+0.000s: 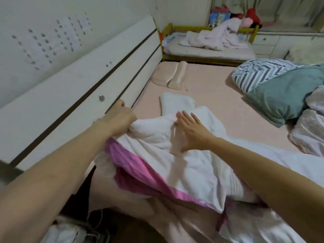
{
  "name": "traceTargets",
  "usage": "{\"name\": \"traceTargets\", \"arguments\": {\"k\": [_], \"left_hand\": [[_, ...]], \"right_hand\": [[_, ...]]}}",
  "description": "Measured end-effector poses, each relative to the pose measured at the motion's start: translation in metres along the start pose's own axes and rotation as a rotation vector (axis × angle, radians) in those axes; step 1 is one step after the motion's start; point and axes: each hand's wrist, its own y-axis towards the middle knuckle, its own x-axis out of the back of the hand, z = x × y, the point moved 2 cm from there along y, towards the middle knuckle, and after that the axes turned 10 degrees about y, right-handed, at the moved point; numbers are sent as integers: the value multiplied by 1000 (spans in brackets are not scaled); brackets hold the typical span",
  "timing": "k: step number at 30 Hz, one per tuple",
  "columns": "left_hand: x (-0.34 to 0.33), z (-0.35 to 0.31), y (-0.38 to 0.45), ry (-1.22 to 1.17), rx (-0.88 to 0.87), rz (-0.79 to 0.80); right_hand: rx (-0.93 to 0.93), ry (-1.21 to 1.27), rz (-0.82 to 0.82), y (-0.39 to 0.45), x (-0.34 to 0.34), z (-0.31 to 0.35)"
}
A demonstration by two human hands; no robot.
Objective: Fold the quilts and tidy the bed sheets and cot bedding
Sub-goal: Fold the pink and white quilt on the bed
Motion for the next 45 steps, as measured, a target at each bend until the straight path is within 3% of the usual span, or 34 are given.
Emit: {"name": "traceTargets", "arguments": {"k": [2,5,6,9,13,17,19,20,22,24,25,28,31,33,35,37,40,45], "left_hand": [[-15,3,-24,33,-84,-27],[-41,-5,-61,-110,-88,66],[-49,-8,-69,-200,-45,121],[-76,-9,-86,-520,179,313],[-121,5,-104,-787,523,423],[-158,-33,-106,-976,421,520],[-168,-59,-105,-1068,348,520],[-173,-70,-105,-1128,310,508],[-182,-87,-106,-1310,237,538],[-195,-101,-105,-1524,251,616],[-200,-107,-102,-1629,296,617],[-223,-121,-84,-1801,565,578],[-255,-128,-58,-1571,775,579],[-277,-139,-42,-1319,774,631],[-289,-149,-35,-1219,767,678],[-296,-159,-32,-1195,741,734],[-290,-158,-28,-1177,672,745],[-235,-92,14,-1075,612,510]], "right_hand": [[-115,96,-27,22,7,16],[-185,146,313,41,-3,58],[-193,204,379,41,-13,76],[-242,475,364,25,-45,133],[-387,1000,445,-1,-83,205],[-289,936,1101,4,-110,226],[-269,882,1207,24,-113,201],[-281,863,1131,42,-115,185],[-320,814,810,84,-121,147],[-253,546,580,133,-136,114],[-218,423,558,150,-146,102],[-157,291,691,189,-192,81],[-87,171,799,211,-246,70],[-69,115,879,210,-283,62],[-6,31,877,197,-307,60],[102,-16,730,188,-318,64],[10,267,502,195,-299,66],[-171,518,80,228,-192,42]]}}
